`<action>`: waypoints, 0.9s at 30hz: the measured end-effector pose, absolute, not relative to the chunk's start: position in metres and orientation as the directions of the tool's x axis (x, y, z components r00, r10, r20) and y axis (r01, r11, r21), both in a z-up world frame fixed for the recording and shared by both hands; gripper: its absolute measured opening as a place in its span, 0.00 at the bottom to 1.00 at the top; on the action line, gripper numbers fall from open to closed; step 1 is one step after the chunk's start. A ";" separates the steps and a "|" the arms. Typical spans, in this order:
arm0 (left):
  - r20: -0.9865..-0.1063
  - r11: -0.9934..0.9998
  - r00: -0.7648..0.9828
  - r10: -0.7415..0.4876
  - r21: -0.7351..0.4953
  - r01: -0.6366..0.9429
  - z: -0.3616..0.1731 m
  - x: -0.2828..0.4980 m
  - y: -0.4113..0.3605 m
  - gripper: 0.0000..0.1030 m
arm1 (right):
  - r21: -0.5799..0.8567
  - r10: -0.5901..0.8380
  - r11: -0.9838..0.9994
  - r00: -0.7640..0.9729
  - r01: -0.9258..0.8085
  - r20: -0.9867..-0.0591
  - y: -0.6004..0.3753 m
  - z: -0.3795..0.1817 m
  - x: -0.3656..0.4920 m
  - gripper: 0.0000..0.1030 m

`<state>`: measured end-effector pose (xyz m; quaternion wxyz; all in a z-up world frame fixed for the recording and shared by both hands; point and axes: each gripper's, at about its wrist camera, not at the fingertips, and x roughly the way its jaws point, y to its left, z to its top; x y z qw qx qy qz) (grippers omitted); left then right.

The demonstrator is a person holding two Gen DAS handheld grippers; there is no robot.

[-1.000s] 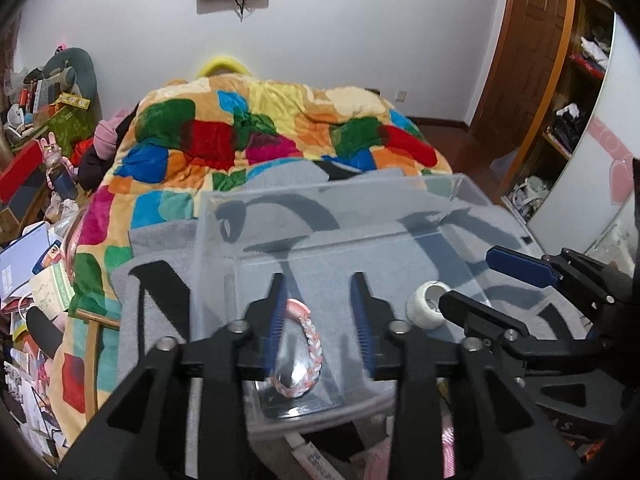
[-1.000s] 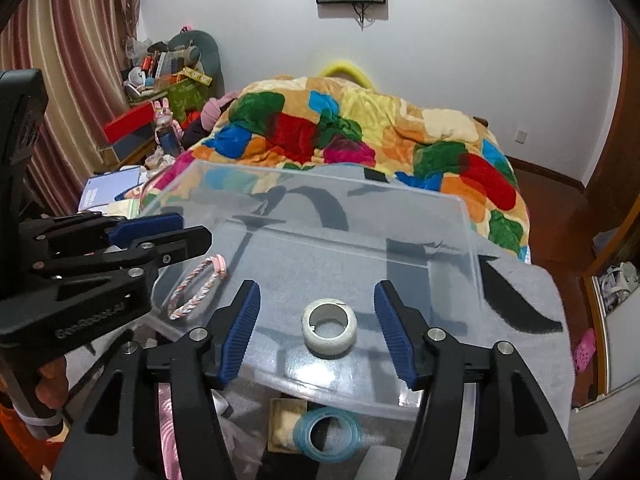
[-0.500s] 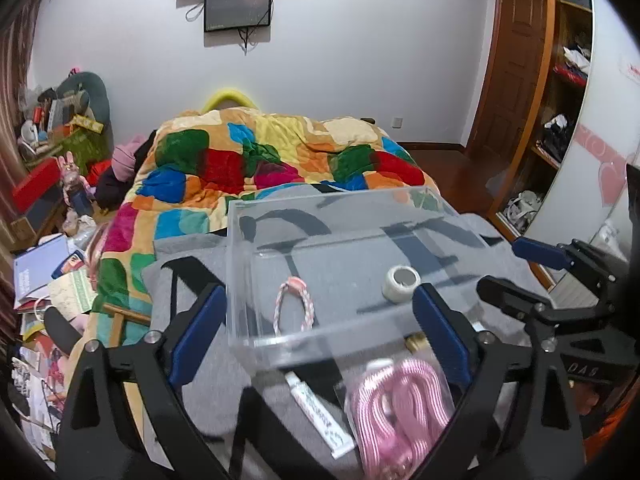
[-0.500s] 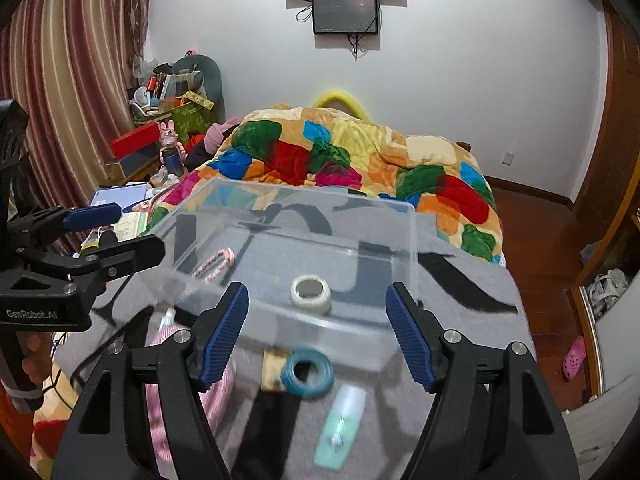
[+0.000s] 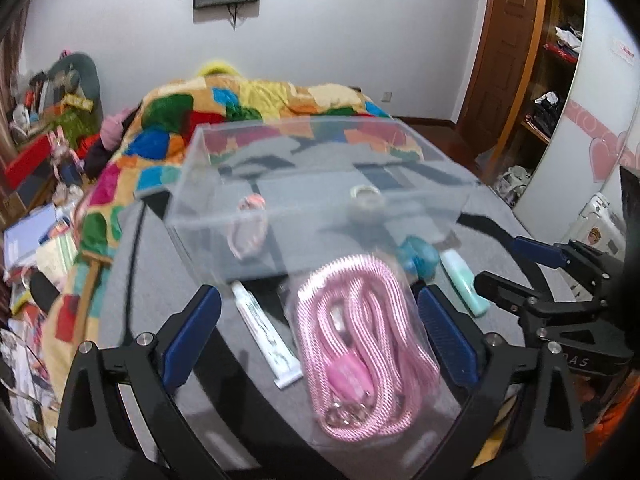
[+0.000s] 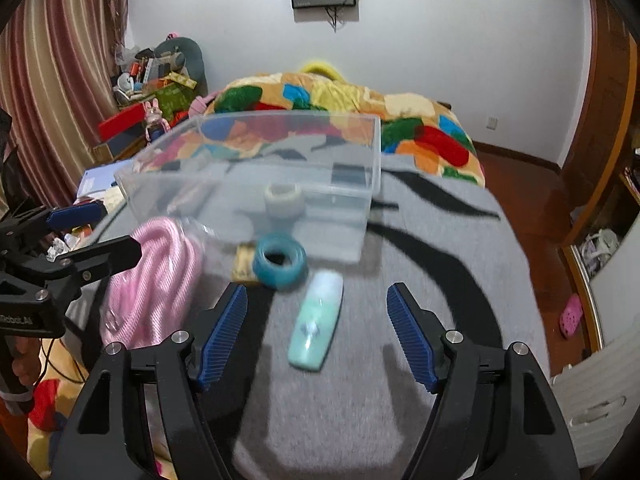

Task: Organize objects
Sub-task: 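Grasp the bagged pink rope with the left tool while the right tool grasps the mint-green bottle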

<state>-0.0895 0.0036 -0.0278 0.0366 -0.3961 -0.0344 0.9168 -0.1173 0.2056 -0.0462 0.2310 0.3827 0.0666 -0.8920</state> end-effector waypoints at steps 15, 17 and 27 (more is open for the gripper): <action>-0.772 -0.994 -0.629 0.091 -0.111 -0.008 -0.071 -0.087 0.031 0.99 | 0.054 -0.324 -0.899 -0.577 0.434 -0.750 0.205 -0.083 -0.126 0.34; -0.770 -0.996 -0.633 0.076 -0.085 -0.016 -0.073 -0.085 0.037 0.97 | 0.051 -0.325 -0.898 -0.581 0.437 -0.746 0.206 -0.082 -0.123 0.23; -0.749 -0.996 -0.657 0.089 -0.074 -0.050 -0.065 -0.079 0.045 0.54 | 0.079 -0.359 -0.892 -0.593 0.445 -0.721 0.210 -0.073 -0.106 0.22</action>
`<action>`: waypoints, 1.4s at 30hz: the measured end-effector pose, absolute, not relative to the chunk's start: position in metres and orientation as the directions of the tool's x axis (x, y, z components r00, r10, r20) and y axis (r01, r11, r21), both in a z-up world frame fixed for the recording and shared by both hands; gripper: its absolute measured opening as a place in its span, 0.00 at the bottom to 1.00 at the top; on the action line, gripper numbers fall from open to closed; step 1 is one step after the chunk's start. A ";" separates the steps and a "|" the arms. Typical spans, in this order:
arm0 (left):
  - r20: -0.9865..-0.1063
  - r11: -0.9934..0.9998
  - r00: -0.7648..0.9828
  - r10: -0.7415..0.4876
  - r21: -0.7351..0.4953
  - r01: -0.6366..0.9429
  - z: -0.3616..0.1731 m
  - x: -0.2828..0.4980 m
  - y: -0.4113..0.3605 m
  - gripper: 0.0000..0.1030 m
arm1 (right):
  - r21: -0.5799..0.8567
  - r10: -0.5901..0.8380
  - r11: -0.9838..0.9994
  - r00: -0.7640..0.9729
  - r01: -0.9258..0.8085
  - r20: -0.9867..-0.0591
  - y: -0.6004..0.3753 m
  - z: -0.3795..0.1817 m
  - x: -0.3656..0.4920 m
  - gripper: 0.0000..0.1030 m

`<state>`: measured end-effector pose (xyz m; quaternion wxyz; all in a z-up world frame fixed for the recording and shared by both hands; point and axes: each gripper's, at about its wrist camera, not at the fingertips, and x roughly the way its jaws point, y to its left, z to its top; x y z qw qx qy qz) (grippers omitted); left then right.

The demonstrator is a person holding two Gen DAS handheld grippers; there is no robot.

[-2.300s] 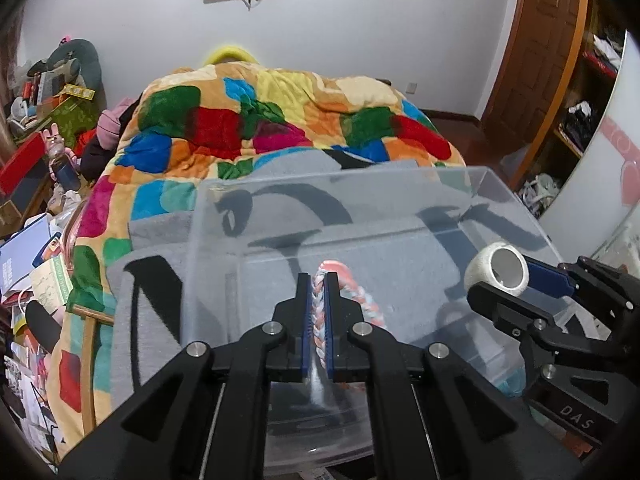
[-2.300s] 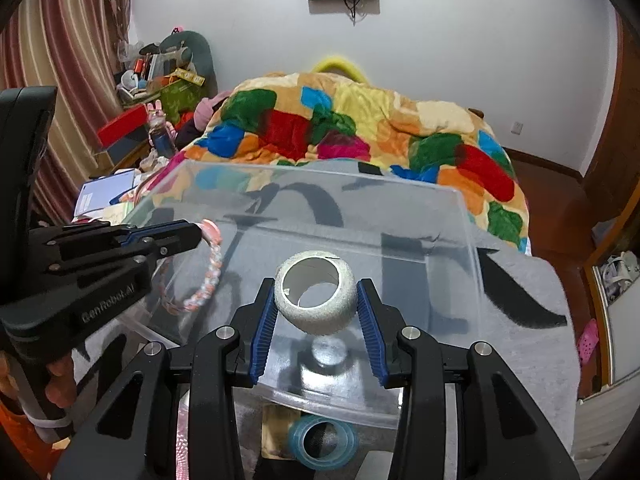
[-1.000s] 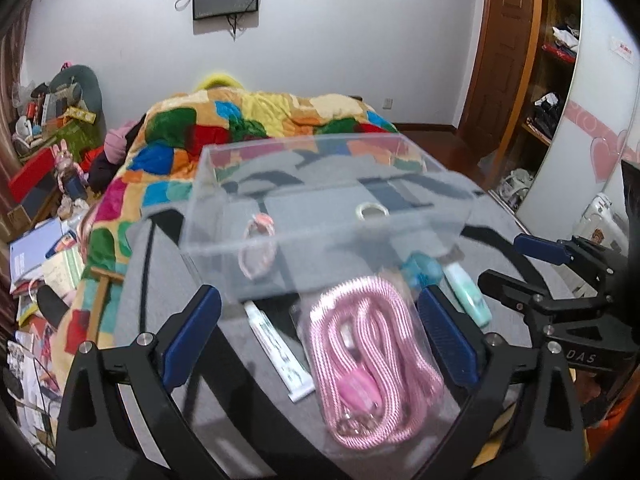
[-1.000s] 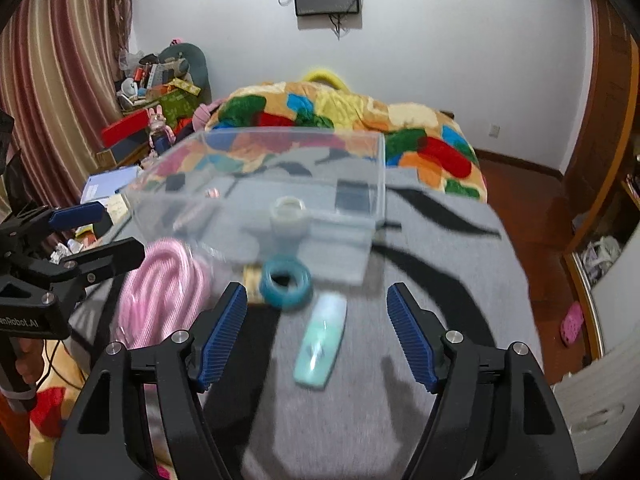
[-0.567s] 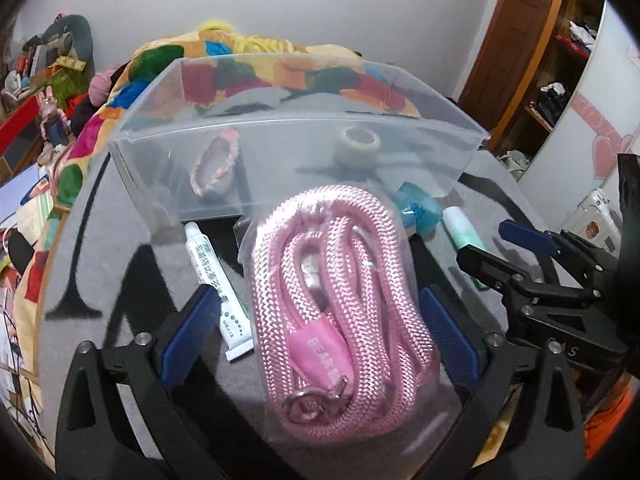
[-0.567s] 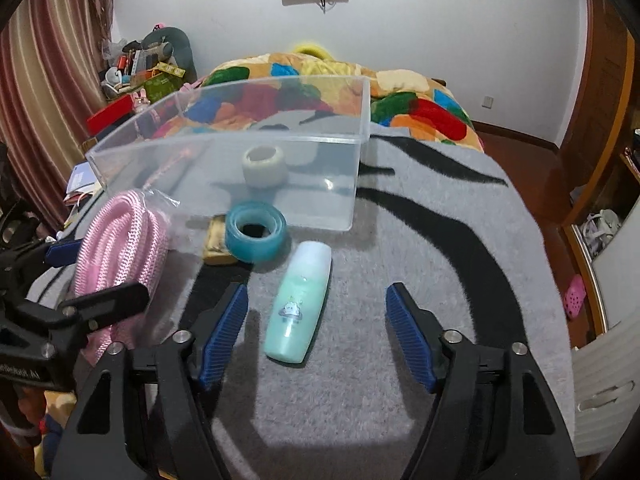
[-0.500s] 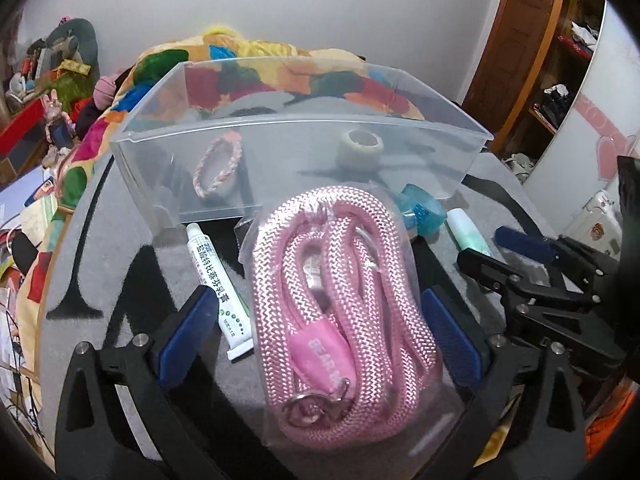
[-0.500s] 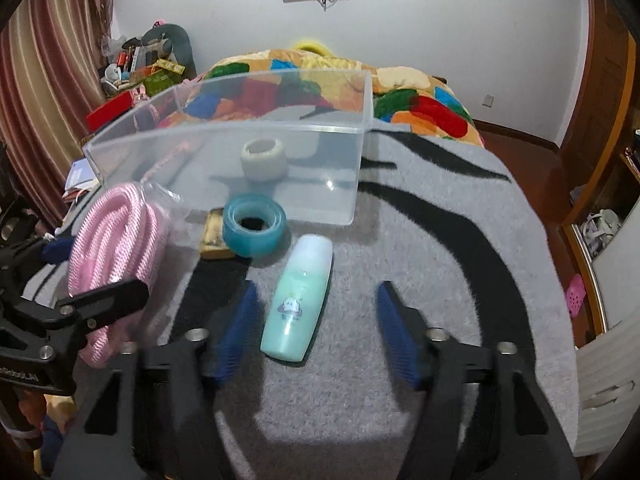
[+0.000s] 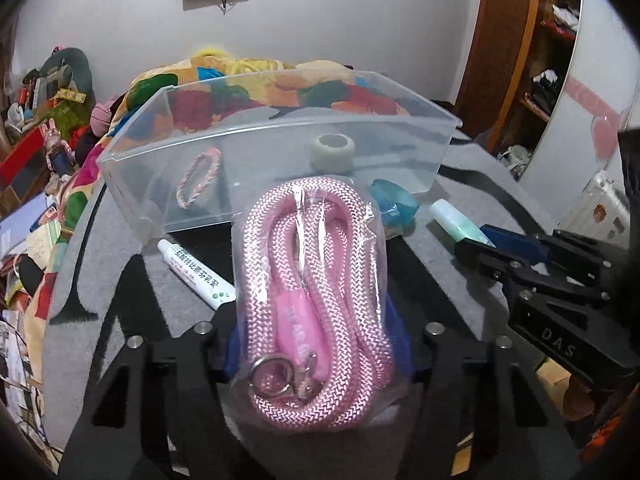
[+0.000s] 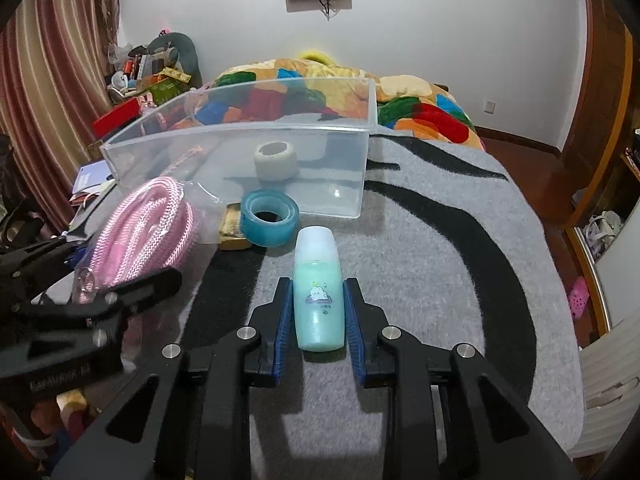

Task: Organize objects
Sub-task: 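Grasp the bagged pink rope with the left tool while the right tool grasps the mint-green bottle, then carry the rope bag and mint bottle into the clear box and release both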

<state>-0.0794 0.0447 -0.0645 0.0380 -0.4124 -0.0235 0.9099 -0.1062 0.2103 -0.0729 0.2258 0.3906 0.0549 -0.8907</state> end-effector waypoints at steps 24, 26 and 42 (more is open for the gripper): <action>-0.565 -0.977 -0.814 0.134 -0.213 -0.014 0.033 -0.075 -0.026 0.47 | 0.088 -0.441 -0.876 -0.713 0.475 -0.545 0.197 0.011 -0.112 0.22; -0.566 -0.978 -0.814 0.127 -0.209 -0.007 0.033 -0.086 -0.028 0.47 | 0.102 -0.448 -0.876 -0.719 0.471 -0.531 0.193 0.016 -0.118 0.22; -0.654 -0.983 -0.746 0.121 -0.185 0.002 0.016 -0.190 -0.016 0.47 | 0.064 -0.402 -0.886 -0.692 0.459 -0.600 0.152 -0.005 -0.188 0.22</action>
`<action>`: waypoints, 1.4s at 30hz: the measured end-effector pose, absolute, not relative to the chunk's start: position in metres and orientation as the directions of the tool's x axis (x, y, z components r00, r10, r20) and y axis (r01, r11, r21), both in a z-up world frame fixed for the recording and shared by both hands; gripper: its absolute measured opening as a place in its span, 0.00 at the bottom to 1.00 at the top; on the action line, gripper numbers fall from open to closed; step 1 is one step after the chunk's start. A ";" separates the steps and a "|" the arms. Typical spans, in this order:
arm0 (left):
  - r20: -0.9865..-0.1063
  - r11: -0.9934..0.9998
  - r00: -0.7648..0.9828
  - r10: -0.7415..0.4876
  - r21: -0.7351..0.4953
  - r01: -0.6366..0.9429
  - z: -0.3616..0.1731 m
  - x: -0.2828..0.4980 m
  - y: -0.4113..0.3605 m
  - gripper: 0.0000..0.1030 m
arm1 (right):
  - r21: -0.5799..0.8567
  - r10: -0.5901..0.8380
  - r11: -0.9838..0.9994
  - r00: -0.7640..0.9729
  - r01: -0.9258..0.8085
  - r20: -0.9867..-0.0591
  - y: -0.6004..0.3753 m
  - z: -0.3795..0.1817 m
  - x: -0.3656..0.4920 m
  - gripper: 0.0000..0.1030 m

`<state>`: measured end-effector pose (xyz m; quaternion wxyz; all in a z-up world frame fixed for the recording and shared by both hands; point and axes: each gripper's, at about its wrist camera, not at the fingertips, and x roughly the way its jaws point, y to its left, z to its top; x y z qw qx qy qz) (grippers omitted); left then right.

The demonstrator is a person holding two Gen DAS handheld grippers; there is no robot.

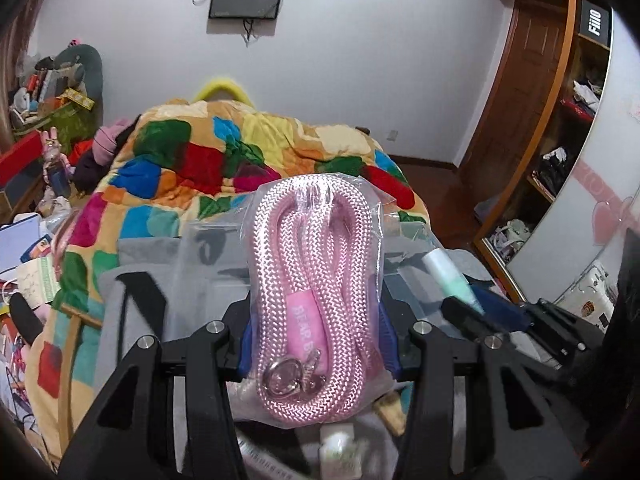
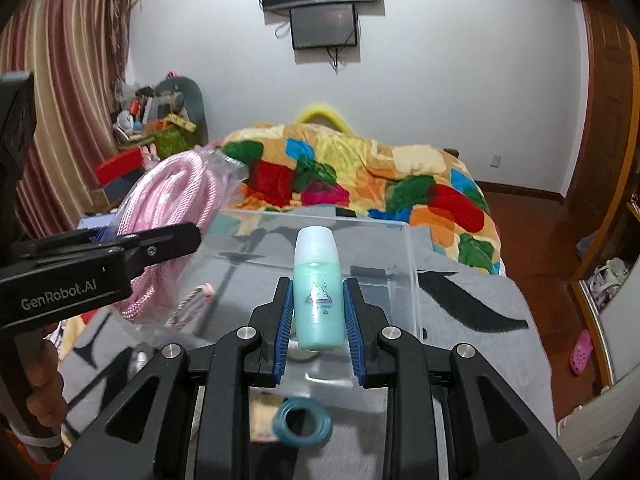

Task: Organize objects
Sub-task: 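Carry the rope bag and mint bottle into the clear box and release both, then grasp the white toothpaste tube with the left tool while the right tool grasps the teal tape roll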

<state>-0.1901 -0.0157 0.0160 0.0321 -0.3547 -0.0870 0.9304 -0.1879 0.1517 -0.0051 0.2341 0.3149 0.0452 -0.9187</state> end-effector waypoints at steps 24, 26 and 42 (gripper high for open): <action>-0.768 -0.989 -0.626 0.136 -0.143 -0.039 -0.017 -0.224 0.005 0.50 | 0.068 -0.390 -0.866 -0.583 0.495 -0.713 0.147 -0.032 -0.215 0.24; -0.755 -0.989 -0.642 0.134 -0.142 -0.039 -0.009 -0.215 0.002 0.56 | 0.079 -0.399 -0.865 -0.585 0.495 -0.706 0.152 -0.028 -0.209 0.31; -0.681 -0.991 -0.727 0.083 -0.131 0.010 0.014 -0.128 -0.037 0.87 | 0.124 -0.464 -0.850 -0.616 0.512 -0.636 0.187 -0.006 -0.153 0.54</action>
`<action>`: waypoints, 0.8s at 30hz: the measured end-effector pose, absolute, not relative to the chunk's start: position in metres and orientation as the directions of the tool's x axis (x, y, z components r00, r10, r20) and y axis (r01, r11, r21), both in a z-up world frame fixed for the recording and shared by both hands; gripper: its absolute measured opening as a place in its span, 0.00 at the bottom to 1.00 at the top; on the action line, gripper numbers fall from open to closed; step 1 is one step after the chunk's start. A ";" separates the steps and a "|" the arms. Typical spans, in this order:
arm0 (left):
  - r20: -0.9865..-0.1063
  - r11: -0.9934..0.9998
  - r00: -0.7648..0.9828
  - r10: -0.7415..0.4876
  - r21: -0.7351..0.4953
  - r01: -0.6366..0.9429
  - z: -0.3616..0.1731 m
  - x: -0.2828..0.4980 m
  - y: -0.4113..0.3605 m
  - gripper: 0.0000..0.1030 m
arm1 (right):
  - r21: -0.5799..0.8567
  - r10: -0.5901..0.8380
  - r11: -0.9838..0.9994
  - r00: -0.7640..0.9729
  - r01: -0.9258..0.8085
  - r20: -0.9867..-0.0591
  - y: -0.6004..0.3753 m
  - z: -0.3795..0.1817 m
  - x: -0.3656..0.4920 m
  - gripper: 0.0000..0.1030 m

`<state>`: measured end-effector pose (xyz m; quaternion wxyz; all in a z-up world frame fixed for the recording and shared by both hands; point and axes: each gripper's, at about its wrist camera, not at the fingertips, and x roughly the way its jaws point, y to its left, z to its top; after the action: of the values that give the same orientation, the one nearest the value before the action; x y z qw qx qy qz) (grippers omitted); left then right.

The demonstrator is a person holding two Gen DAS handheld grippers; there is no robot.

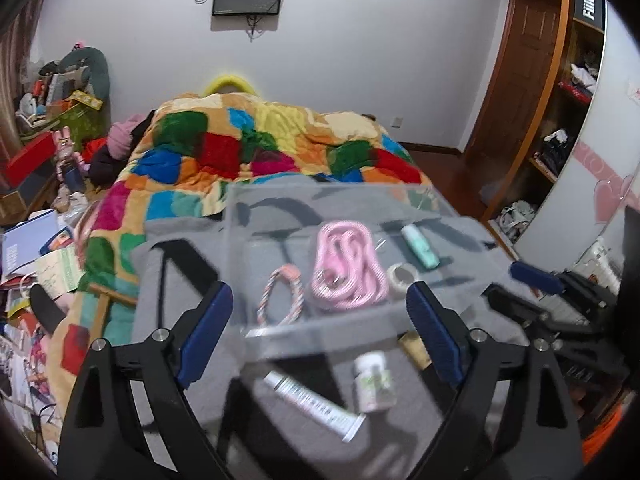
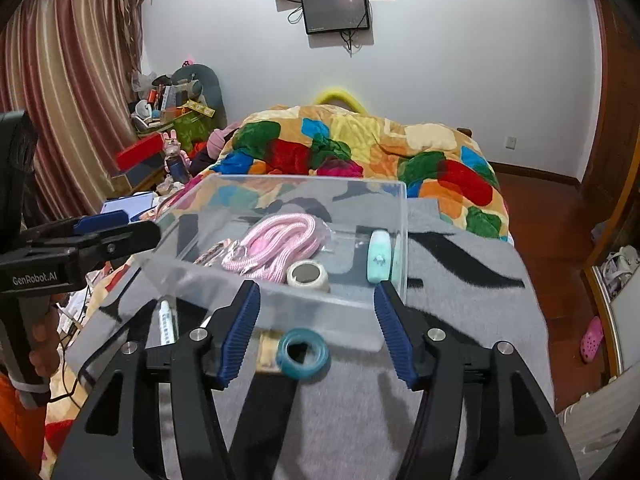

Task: Organize objects
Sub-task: 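Grasp the white toothpaste tube with the left tool while the right tool grasps the teal tape roll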

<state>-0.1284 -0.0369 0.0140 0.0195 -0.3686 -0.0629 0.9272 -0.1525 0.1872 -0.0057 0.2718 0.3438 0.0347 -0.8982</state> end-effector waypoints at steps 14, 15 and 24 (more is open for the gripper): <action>-0.799 -0.991 -0.597 0.069 -0.125 0.052 -0.061 -0.108 -0.046 0.87 | 0.146 -0.441 -0.852 -0.540 0.503 -0.716 0.181 -0.055 -0.144 0.55; -0.803 -0.990 -0.591 0.072 -0.128 0.053 -0.063 -0.109 -0.045 0.86 | 0.149 -0.441 -0.852 -0.534 0.502 -0.722 0.179 -0.059 -0.145 0.55; -0.807 -0.989 -0.589 0.038 -0.113 0.091 -0.075 -0.115 -0.040 0.54 | 0.201 -0.456 -0.848 -0.485 0.490 -0.746 0.168 -0.077 -0.156 0.44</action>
<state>-0.1149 -0.0398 -0.0749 -0.0148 -0.4530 -0.0713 0.8885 -0.1561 0.1677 -0.0773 0.2747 0.4269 0.0197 -0.8613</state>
